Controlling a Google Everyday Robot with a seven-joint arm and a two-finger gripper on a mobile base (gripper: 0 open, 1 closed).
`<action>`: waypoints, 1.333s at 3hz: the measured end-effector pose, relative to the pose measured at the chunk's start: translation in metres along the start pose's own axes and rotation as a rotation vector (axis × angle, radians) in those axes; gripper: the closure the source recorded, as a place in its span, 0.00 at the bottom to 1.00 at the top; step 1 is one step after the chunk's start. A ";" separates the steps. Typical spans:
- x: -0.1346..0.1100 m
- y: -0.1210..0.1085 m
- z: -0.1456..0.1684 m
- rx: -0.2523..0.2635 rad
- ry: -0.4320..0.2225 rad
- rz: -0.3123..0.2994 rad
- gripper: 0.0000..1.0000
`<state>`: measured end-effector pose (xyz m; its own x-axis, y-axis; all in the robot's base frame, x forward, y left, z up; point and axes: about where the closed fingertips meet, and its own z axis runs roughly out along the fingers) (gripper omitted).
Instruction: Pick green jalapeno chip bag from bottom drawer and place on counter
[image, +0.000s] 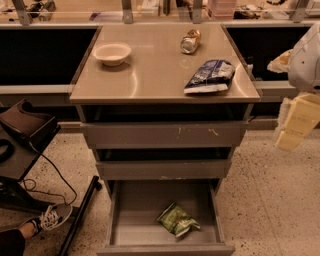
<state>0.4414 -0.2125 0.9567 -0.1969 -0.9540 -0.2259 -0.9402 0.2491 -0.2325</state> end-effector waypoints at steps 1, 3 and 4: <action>0.005 0.003 0.075 -0.100 -0.093 -0.006 0.00; 0.001 0.009 0.183 -0.288 -0.212 -0.010 0.00; 0.001 0.009 0.184 -0.289 -0.212 -0.009 0.00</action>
Offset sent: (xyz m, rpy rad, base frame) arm 0.0715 0.0648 -0.2571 0.4196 0.3430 0.2364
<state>0.4836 -0.1810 0.7805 -0.1543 -0.8929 -0.4230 -0.9874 0.1543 0.0344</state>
